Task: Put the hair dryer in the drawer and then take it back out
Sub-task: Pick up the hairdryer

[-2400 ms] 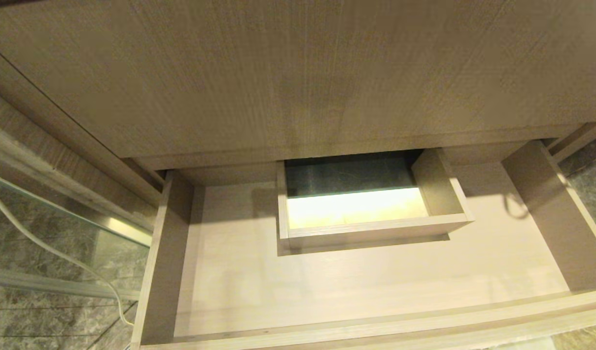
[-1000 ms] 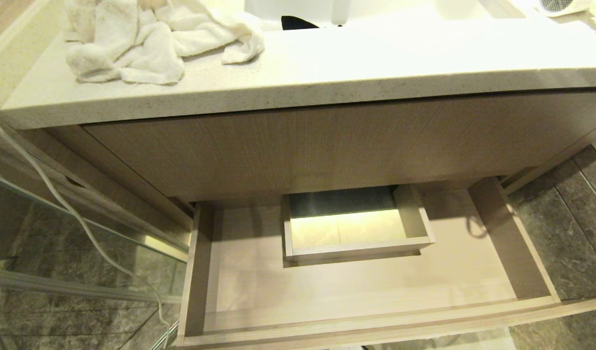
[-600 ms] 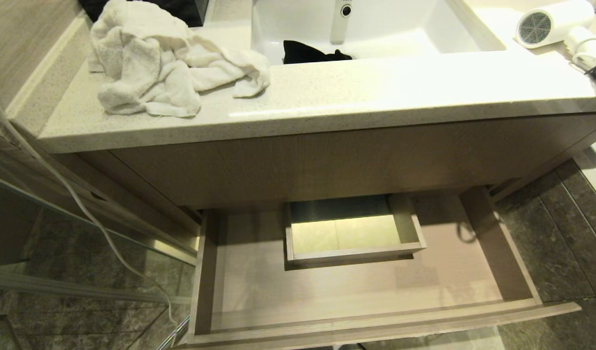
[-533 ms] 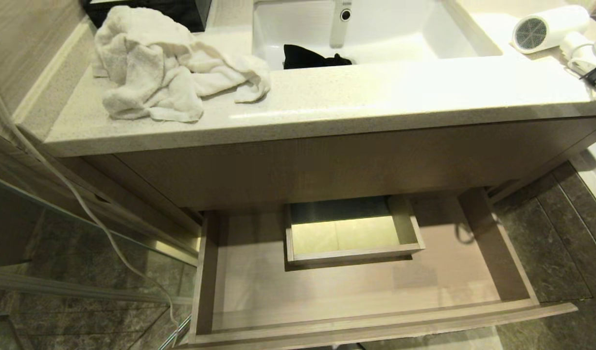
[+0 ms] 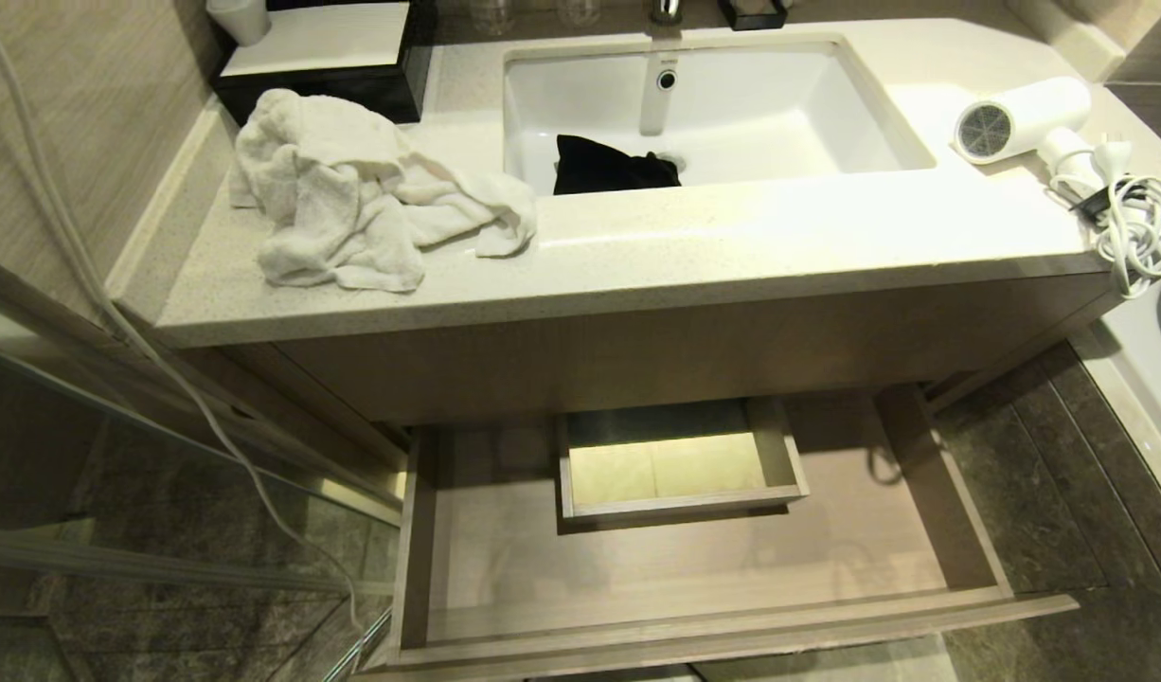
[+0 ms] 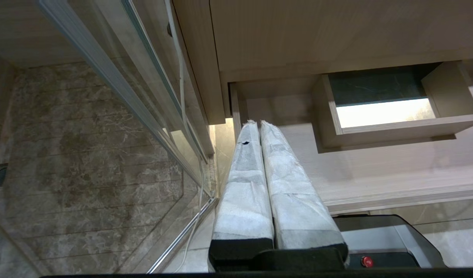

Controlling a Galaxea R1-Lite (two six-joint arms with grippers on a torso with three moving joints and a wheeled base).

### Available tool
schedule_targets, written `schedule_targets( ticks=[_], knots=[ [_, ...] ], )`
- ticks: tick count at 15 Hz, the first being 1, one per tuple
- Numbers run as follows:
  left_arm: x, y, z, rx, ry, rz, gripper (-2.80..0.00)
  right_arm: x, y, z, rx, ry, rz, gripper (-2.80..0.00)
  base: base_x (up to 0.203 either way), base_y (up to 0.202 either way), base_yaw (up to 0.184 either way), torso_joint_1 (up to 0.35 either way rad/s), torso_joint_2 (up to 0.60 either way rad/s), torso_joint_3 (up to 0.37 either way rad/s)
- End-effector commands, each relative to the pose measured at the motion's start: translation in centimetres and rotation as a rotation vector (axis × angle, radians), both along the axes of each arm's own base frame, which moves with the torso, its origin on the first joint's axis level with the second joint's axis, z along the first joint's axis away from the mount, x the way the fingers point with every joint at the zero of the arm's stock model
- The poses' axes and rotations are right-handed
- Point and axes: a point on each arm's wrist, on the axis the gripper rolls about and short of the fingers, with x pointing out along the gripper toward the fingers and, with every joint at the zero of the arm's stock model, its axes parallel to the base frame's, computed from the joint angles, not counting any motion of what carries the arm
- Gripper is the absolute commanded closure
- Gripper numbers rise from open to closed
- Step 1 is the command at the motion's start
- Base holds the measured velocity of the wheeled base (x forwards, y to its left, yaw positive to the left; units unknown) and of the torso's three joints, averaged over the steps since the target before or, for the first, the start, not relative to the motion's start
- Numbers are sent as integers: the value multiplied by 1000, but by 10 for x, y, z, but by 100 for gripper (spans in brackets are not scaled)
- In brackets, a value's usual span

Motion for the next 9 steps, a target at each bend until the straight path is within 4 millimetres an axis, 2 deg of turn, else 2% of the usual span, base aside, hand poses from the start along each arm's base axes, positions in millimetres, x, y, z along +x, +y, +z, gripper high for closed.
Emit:
schedule_targets(
  ticks=[1, 3, 9],
  knots=[
    [0, 0, 0, 0, 1, 0, 0, 0, 0, 0, 0, 1, 0, 0, 0, 0, 0, 198, -383, -184],
    [0, 0, 0, 0, 0, 0, 0, 0, 0, 0, -3, 1, 2, 0, 0, 0, 0, 191, -360, -180],
    [0, 0, 0, 0, -1, 0, 0, 0, 0, 0, 1, -1, 2, 0, 0, 0, 0, 10, -20, -10]
  ],
)
